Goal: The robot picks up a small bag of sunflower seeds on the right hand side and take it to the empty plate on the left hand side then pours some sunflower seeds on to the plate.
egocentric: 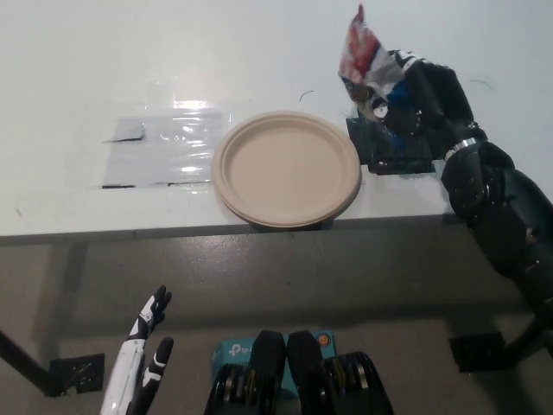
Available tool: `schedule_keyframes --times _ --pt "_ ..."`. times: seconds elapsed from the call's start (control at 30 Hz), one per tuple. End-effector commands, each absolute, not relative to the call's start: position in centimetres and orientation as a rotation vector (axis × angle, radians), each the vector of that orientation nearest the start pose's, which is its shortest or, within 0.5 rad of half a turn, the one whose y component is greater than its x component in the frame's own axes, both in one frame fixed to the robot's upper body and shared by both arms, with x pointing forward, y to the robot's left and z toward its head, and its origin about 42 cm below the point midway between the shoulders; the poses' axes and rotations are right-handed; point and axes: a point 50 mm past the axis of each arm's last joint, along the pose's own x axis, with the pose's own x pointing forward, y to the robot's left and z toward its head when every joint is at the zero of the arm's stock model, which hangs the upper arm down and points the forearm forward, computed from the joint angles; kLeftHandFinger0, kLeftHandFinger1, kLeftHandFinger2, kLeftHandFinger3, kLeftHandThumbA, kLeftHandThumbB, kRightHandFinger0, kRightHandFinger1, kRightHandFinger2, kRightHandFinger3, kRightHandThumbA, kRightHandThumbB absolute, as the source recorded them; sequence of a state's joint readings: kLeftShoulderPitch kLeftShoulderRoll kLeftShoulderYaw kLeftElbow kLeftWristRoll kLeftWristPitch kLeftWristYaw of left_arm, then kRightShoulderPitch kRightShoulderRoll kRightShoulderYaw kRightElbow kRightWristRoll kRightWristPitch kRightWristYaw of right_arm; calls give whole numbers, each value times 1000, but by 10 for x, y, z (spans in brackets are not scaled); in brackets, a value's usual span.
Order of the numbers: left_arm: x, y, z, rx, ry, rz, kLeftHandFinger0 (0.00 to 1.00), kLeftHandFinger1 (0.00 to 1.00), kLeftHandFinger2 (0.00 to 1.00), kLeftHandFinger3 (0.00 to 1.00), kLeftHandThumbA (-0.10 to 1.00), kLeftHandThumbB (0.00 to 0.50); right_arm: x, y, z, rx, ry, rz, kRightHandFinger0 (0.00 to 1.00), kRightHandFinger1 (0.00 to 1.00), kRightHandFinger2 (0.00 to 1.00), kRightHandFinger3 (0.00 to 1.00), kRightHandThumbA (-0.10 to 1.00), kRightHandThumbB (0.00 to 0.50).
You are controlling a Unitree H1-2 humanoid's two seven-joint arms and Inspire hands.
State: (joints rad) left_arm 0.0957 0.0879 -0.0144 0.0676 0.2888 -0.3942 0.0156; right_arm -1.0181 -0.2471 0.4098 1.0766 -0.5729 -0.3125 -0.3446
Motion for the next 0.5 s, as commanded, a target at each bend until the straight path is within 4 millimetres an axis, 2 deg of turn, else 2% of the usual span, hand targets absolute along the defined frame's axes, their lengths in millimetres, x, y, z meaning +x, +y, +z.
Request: schedule_keyframes --times 0.0,0.17,0.27,0.47 --pt "249 236 86 372 -295 -53 1000 1000 1000 1000 1000 129 566 -180 308 -1154 -574 98 0 422 762 685 -100 156" --pt "251 237 87 368 -298 -55 1000 1000 1000 1000 1000 138 566 -175 306 -1214 -610 120 0 419 810 710 -100 158" --pt "252 238 88 368 -300 -57 1000 1000 1000 1000 1000 145 565 -173 307 -1255 -625 141 0 407 803 715 -100 189" --pt "254 239 88 368 -298 -68 1000 1000 1000 1000 1000 159 567 -171 307 -1362 -638 185 0 419 846 757 -100 182"
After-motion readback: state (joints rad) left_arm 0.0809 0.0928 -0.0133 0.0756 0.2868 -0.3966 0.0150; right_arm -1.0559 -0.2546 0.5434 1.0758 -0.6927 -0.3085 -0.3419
